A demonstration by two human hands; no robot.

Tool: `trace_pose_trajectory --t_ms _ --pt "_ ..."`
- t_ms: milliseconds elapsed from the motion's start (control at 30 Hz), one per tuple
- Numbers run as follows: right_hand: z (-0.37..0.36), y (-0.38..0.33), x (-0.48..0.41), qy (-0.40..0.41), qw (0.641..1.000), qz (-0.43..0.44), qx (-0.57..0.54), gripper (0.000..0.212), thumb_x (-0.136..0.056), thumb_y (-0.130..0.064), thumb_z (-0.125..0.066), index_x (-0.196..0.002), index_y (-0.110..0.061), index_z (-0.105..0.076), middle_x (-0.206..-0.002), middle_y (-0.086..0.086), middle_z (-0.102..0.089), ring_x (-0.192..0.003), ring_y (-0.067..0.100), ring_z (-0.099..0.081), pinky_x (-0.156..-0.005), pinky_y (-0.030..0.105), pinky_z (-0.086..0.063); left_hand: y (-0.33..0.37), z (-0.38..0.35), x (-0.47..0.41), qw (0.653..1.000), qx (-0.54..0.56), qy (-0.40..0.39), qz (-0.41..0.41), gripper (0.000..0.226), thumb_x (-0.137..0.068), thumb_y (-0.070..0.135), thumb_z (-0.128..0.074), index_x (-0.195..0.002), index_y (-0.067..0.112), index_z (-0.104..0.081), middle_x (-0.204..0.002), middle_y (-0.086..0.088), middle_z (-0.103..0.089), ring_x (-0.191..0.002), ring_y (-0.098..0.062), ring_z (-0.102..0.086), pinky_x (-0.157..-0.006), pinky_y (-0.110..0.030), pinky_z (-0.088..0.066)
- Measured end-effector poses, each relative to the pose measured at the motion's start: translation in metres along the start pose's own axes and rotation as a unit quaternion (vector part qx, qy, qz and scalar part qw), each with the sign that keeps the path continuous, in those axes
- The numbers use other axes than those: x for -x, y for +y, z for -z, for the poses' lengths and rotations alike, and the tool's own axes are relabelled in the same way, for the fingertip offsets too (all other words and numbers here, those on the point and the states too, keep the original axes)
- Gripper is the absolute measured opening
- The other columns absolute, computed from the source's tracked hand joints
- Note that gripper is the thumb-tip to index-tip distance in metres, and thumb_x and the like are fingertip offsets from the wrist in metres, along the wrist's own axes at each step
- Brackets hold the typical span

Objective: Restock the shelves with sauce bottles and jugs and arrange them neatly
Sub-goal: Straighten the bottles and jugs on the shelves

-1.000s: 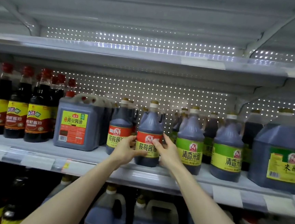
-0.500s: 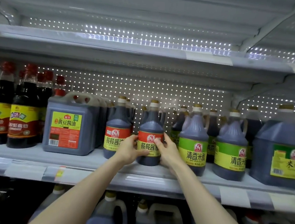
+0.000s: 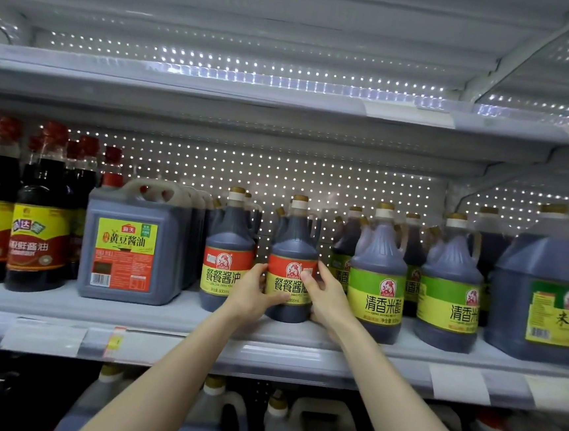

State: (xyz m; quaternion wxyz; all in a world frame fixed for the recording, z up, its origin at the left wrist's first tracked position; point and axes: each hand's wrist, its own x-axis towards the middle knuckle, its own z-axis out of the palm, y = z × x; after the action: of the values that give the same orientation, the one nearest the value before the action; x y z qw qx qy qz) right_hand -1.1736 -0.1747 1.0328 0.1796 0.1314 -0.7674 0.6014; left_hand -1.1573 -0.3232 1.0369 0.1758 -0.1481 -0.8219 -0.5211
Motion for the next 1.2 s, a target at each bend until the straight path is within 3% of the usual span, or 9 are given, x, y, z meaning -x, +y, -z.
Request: trace_pose_trajectory --t_ms 100,233,433,567,800,933,1033,1200 --pt "0.000 -0.003 0.003 0.007 1.000 0.007 -0.004 0.032 -0.099 -0.033 -0.051 -0.130 -0.033 -0.048 -0.118 -0.005 -0.061 -0.112 0.019 -0.059 -0.099 0.048 -0.049 0.000 0.001 -0.002 1.000 0.007 -0.006 0.004 0.065 -0.082 0.014 -0.074 -0.137 0.011 -0.040 -0.128 -0.007 -0.058 -0.114 -0.020 -0.056 -0.099 -0.039 -0.048" --pt "0.003 -0.005 0.004 0.016 1.000 0.016 0.010 0.040 -0.099 -0.032 -0.050 -0.139 -0.026 -0.046 -0.114 -0.007 -0.058 -0.113 0.020 -0.058 -0.100 0.048 -0.048 0.000 0.000 -0.003 1.000 0.017 -0.012 0.000 0.063 -0.083 0.012 -0.073 -0.136 0.010 -0.040 -0.126 -0.008 -0.059 -0.106 -0.016 -0.056 -0.097 -0.036 -0.049" --pt "0.000 0.001 -0.001 0.018 1.000 0.001 0.023 0.040 -0.100 -0.030 -0.049 -0.140 -0.025 -0.045 -0.128 0.001 -0.060 -0.117 0.022 -0.057 -0.101 0.049 -0.047 -0.005 -0.003 -0.007 1.000 0.007 -0.008 0.009 0.065 -0.084 0.016 -0.072 -0.139 0.012 -0.038 -0.131 -0.008 -0.057 -0.119 -0.022 -0.055 -0.102 -0.042 -0.047" --pt "0.000 0.003 -0.004 0.017 1.000 -0.009 0.014 0.040 -0.100 -0.028 -0.049 -0.140 -0.024 -0.046 -0.128 0.002 -0.060 -0.117 0.022 -0.057 -0.102 0.049 -0.047 -0.006 -0.003 -0.009 1.000 0.004 -0.016 0.012 0.069 -0.085 0.016 -0.071 -0.144 0.013 -0.034 -0.135 -0.008 -0.054 -0.123 -0.023 -0.052 -0.104 -0.045 -0.044" --pt "-0.001 0.005 -0.006 0.007 1.000 -0.008 0.017 0.039 -0.101 -0.029 -0.048 -0.140 -0.026 -0.045 -0.129 0.001 -0.060 -0.116 0.022 -0.057 -0.101 0.049 -0.047 -0.006 -0.003 -0.009 1.000 0.003 -0.007 0.007 0.067 -0.085 0.012 -0.070 -0.142 0.011 -0.035 -0.133 -0.008 -0.055 -0.121 -0.021 -0.052 -0.100 -0.035 -0.046" --pt "0.000 0.004 -0.003 0.008 1.000 -0.009 0.004 0.038 -0.101 -0.031 -0.046 -0.139 -0.026 -0.046 -0.126 0.002 -0.061 -0.113 0.021 -0.059 -0.099 0.048 -0.049 -0.007 -0.004 -0.007 1.000 0.004 -0.002 -0.005 0.065 -0.084 0.011 -0.072 -0.139 0.009 -0.038 -0.129 -0.008 -0.057 -0.105 -0.013 -0.053 -0.092 -0.030 -0.047" --pt "0.001 0.004 -0.003 0.010 1.000 -0.004 -0.001 0.034 -0.101 -0.031 -0.046 -0.136 -0.026 -0.048 -0.123 0.002 -0.062 -0.111 0.020 -0.060 -0.098 0.047 -0.050 -0.009 -0.005 -0.008 1.000 0.000 0.008 -0.010 0.064 -0.082 0.012 -0.074 -0.136 0.009 -0.041 -0.127 -0.009 -0.059 -0.102 -0.013 -0.054 -0.094 -0.032 -0.048" --pt "0.001 0.004 -0.006 0.009 1.000 0.000 0.000 0.040 -0.102 -0.030 -0.045 -0.141 -0.024 -0.044 -0.130 0.002 -0.060 -0.116 0.021 -0.058 -0.100 0.048 -0.049 -0.007 -0.004 -0.009 0.999 -0.016 0.023 -0.025 0.061 -0.079 0.015 -0.077 -0.131 0.010 -0.045 -0.120 -0.006 -0.062 -0.098 -0.012 -0.055 -0.085 -0.025 -0.046"
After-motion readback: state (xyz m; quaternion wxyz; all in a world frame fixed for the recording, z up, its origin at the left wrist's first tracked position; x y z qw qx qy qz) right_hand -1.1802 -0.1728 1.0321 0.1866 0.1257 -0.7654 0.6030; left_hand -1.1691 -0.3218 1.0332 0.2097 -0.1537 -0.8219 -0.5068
